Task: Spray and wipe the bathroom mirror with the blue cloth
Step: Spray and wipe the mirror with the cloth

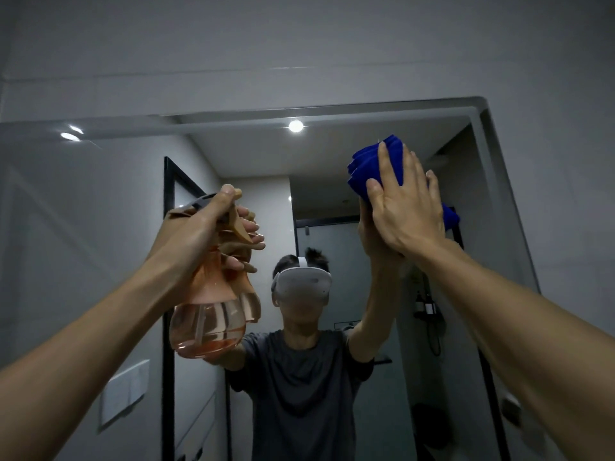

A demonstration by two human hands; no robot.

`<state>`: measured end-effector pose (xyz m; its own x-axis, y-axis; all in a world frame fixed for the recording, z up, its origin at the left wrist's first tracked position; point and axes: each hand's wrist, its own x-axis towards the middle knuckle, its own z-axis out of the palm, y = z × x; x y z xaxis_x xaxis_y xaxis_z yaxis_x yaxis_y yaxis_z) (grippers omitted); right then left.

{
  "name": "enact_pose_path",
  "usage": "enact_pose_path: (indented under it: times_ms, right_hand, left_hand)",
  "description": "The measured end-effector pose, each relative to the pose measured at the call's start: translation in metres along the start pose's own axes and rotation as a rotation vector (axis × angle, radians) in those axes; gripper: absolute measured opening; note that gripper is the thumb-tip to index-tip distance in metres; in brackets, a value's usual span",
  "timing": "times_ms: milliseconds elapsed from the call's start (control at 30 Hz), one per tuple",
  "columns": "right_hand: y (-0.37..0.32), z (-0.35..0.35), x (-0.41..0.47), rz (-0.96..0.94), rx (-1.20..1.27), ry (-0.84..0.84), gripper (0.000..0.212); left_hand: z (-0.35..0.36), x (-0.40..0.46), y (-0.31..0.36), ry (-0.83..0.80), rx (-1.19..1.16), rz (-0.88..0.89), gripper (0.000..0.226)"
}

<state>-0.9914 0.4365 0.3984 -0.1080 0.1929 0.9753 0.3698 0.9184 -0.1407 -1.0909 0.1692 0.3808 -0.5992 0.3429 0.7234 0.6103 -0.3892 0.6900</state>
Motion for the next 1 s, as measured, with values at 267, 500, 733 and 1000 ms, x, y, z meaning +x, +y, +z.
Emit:
enact_pose_path:
  times_ms: [267,500,733,1000]
  right_hand:
    - [0.029,-0.015,0.012,-0.184,-0.220,-0.115,0.066]
    - [0.011,-0.008,0.036,-0.095,-0.066,0.040,0.061]
    - [-0.078,0.007,0.079,-0.079,0.038,0.088,0.057]
    - [-0.121,0.046,-0.012,-0.658,-0.148,-0.061,0.059]
  left_hand:
    - [0.009,0.003,-0.002,0.008,-0.056,0.016,0.041]
    - [0.007,0.001,0.000,-0.009,-0.097,0.008,0.037]
    - [-0.023,0.005,0.019,-0.032,-0.010,0.093,0.041]
    - [-0.032,0.002,0.024,0.004,0.004,0.092,0.045]
